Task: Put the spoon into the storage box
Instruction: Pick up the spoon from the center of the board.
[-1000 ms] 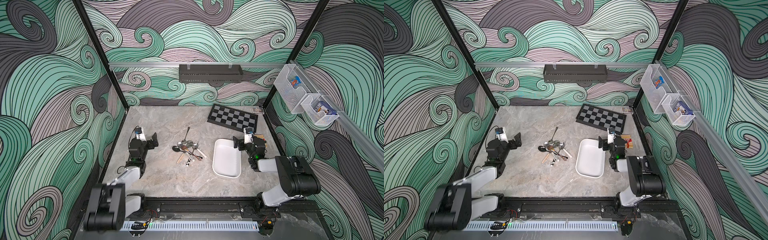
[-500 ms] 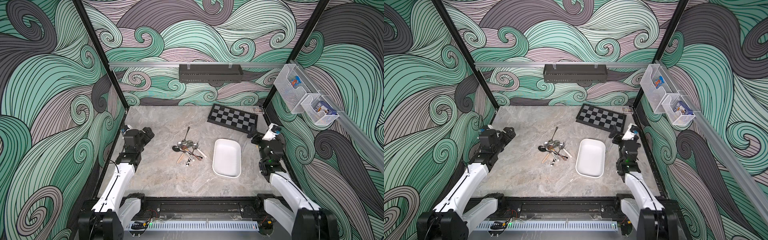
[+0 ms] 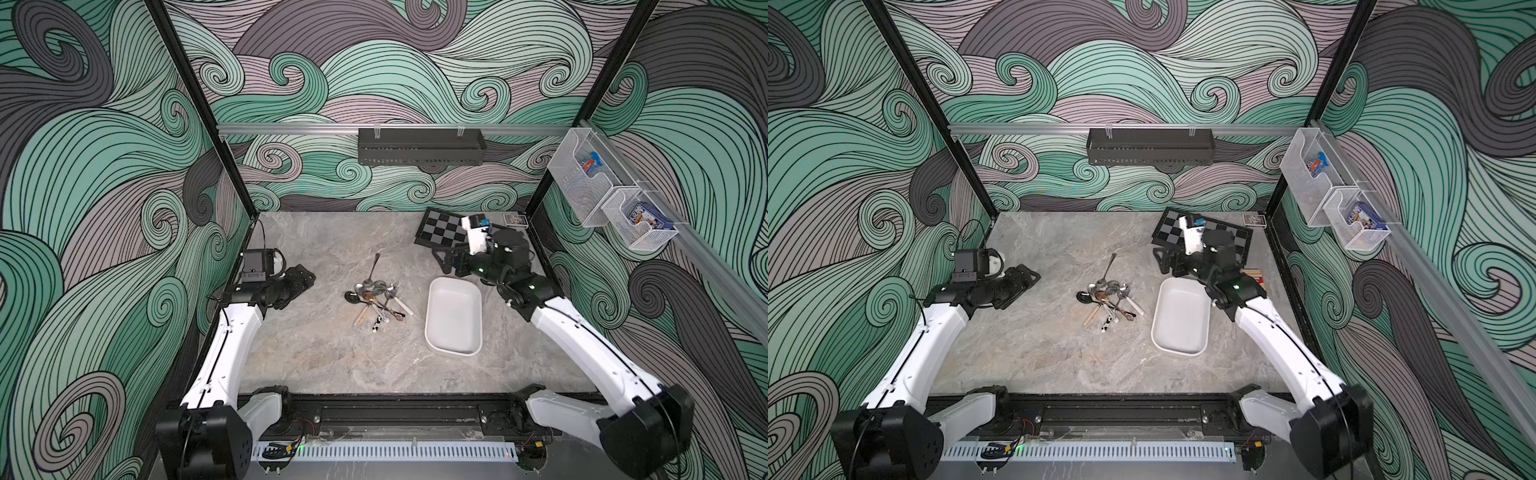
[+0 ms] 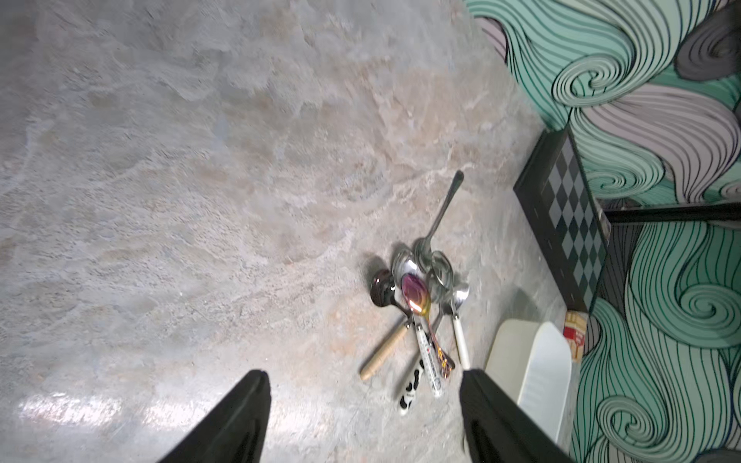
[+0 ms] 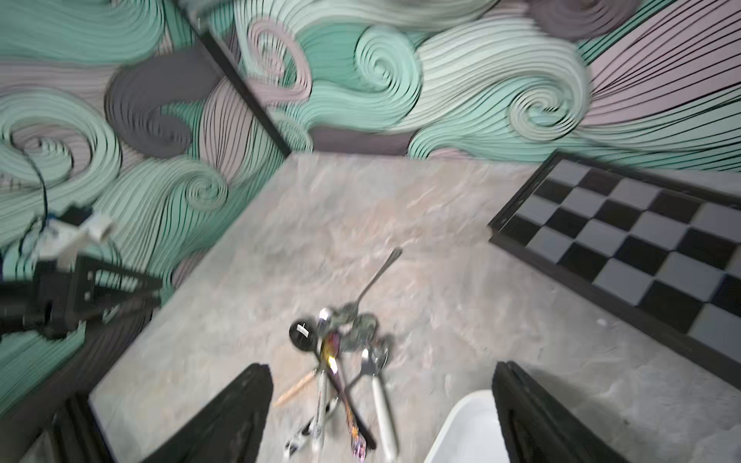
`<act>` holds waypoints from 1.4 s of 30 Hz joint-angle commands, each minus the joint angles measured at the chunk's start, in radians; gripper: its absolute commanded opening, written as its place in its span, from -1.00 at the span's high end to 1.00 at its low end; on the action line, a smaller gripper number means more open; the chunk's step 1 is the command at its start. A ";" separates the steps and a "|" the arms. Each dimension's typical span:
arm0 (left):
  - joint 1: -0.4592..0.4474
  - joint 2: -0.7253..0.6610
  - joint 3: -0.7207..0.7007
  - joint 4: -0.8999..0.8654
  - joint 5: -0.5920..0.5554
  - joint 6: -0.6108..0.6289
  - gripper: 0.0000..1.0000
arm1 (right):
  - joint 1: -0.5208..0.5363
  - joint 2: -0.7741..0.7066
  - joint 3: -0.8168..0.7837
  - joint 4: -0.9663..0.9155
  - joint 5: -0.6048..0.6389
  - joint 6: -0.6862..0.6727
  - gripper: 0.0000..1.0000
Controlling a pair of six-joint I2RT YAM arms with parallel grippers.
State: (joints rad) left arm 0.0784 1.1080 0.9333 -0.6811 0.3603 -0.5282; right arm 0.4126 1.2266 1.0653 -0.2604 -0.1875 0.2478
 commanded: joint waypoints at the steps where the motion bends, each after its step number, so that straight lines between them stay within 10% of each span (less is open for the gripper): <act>1: -0.013 -0.006 0.009 -0.128 0.089 0.105 -0.54 | 0.082 0.117 0.066 -0.300 -0.018 -0.110 -0.71; 17: -0.049 -0.121 -0.031 -0.090 0.037 0.101 -0.46 | 0.194 0.659 0.366 -0.517 0.065 -0.222 -0.10; 42: -0.048 -0.135 -0.036 -0.096 0.037 0.098 -0.46 | 0.281 0.896 0.484 -0.496 0.212 -0.229 0.21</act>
State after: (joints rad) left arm 0.0303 0.9905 0.9005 -0.7662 0.4046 -0.4446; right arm 0.6731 2.0949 1.5314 -0.7486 -0.0086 0.0208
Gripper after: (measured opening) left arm 0.728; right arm 0.399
